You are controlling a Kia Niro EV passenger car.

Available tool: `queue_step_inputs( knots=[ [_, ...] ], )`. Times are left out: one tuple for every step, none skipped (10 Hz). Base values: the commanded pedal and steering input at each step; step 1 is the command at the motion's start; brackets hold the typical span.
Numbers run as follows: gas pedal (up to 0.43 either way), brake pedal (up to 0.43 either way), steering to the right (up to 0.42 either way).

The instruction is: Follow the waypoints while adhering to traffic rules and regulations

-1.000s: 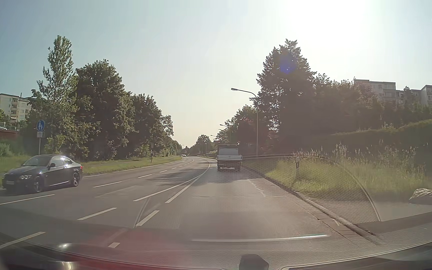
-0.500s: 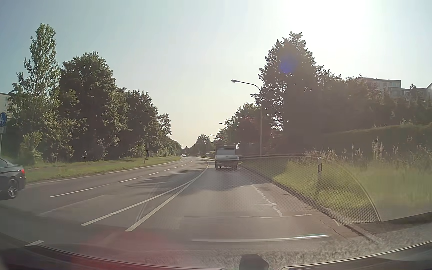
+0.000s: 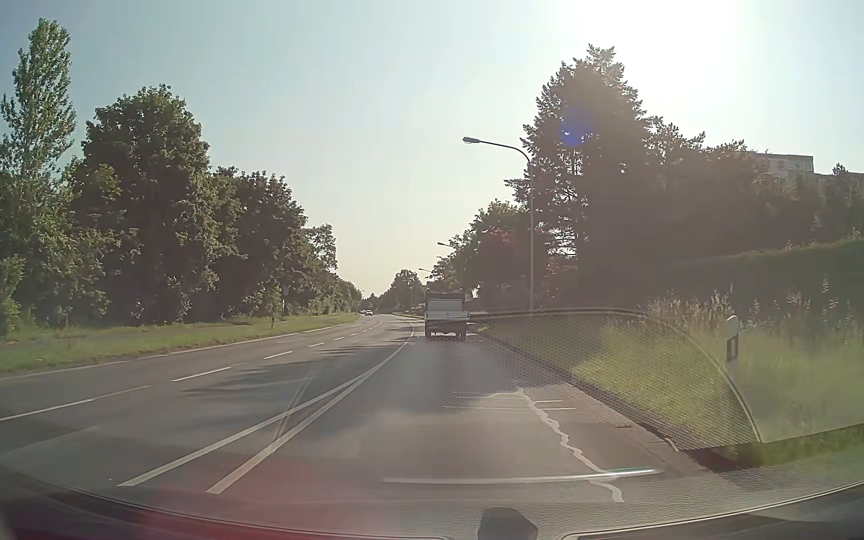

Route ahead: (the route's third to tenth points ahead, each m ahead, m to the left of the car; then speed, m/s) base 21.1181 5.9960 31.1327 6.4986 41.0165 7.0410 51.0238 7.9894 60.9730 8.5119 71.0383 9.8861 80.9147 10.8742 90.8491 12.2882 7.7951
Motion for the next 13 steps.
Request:
queue_step_inputs(
  knots=[
    [0.228,0.03,-0.003],
    [0.228,0.03,-0.003],
    [0.228,0.03,-0.005],
    [0.228,0.03,-0.007],
    [0.228,0.03,-0.008],
    [0.228,0.03,-0.008],
    [0.228,0.03,-0.009],
    [0.228,0.03,-0.01],
    [0.228,0.03,-0.011],
    [0.228,0.03,-0.011],
    [0.228,0.03,-0.012],
    [0.228,0.03,-0.011],
    [0.228,0.03,-0.012]
  ],
)
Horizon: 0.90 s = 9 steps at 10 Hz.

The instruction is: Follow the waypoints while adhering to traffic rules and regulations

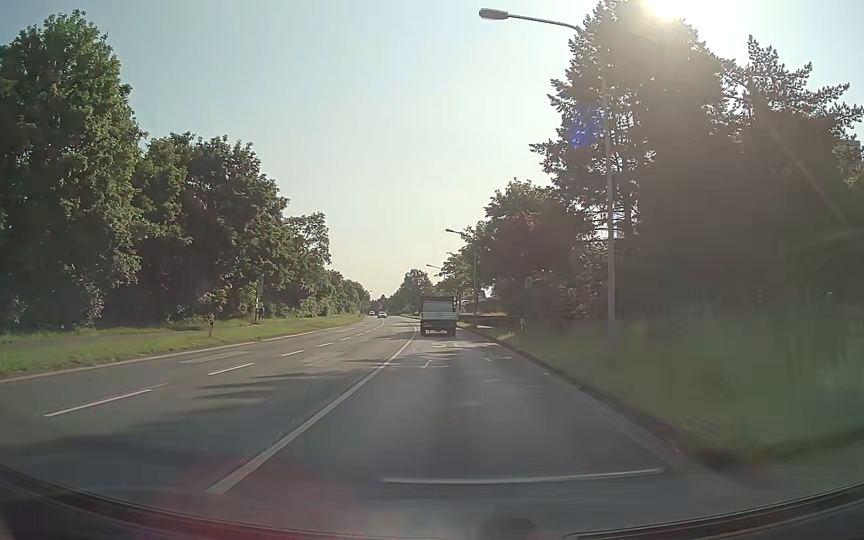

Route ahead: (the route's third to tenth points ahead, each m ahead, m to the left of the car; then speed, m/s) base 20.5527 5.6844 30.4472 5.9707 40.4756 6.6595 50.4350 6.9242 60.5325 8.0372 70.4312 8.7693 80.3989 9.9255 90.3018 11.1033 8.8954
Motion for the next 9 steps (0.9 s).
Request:
queue_step_inputs(
  knots=[
    [0.228,0.03,-0.011],
    [0.228,0.03,-0.012],
    [0.228,0.03,-0.012],
    [0.228,0.03,-0.012],
    [0.228,0.03,-0.011],
    [0.228,0.03,-0.012],
    [0.228,0.03,-0.012],
    [0.228,0.03,-0.011],
    [0.228,0.03,-0.009]
  ],
)
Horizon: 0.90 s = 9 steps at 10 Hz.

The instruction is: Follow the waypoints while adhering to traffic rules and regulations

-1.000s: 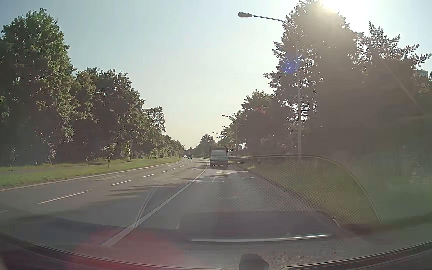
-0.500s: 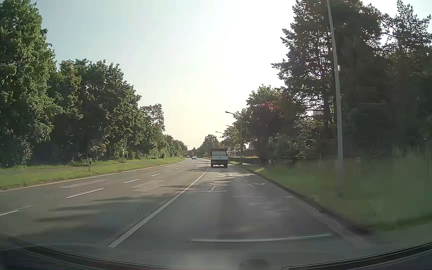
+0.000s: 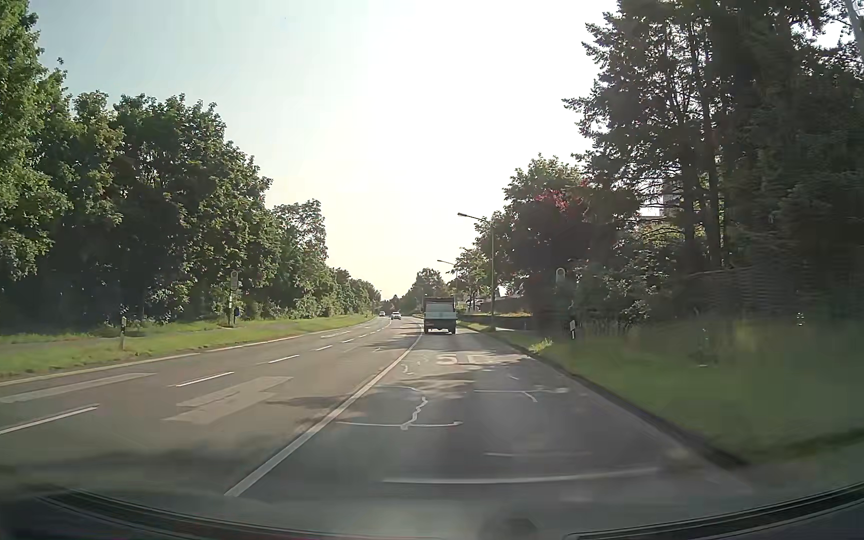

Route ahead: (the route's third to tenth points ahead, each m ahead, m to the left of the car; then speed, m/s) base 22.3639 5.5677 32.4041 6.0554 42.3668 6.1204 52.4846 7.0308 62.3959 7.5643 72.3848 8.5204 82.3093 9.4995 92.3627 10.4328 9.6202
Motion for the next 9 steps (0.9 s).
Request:
queue_step_inputs(
  knots=[
    [0.228,0.03,-0.009],
    [0.228,0.03,-0.009],
    [0.228,0.03,-0.009],
    [0.228,0.03,-0.009],
    [0.228,0.03,-0.008],
    [0.228,0.03,-0.005],
    [0.228,0.03,-0.004],
    [0.228,0.03,-0.002],
    [0.228,0.03,-0.002]
  ],
)
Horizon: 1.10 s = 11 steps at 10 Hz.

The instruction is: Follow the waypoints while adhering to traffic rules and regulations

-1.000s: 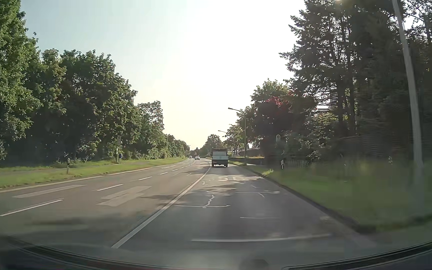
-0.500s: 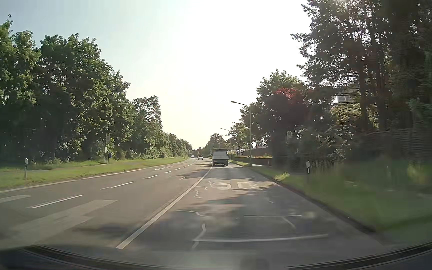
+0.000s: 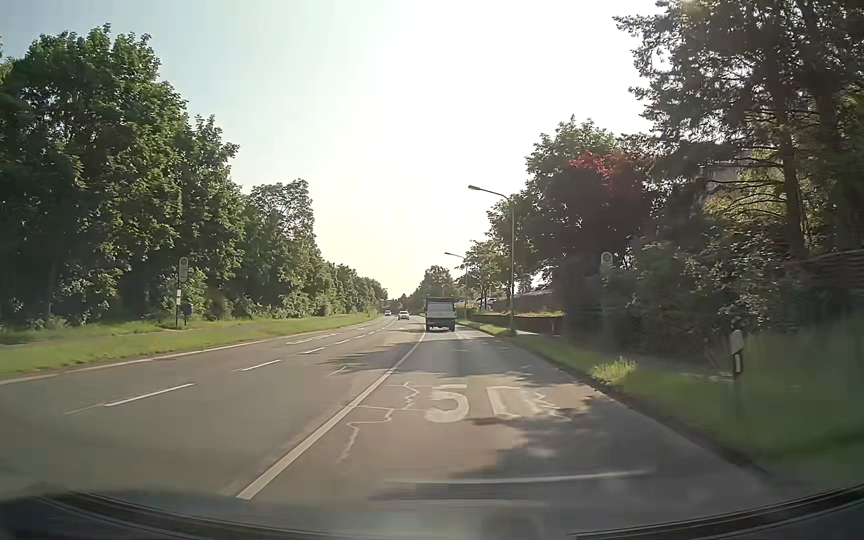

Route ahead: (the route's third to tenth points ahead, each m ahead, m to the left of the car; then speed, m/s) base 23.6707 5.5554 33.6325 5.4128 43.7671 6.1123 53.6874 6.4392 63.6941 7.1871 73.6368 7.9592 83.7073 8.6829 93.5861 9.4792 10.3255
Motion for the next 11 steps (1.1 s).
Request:
queue_step_inputs(
  knots=[
    [0.228,0.03,-0.002],
    [0.228,0.03,-0.002],
    [0.22,0.03,-0.002],
    [0.209,0.03,-0.002],
    [0.209,0.03,-0.002],
    [0.197,0.024,-0.003],
    [0.197,0.03,-0.004],
    [0.197,0.03,-0.004],
    [0.189,0.024,-0.006],
    [0.189,0.03,-0.006],
    [0.189,0.03,-0.006]
  ],
)
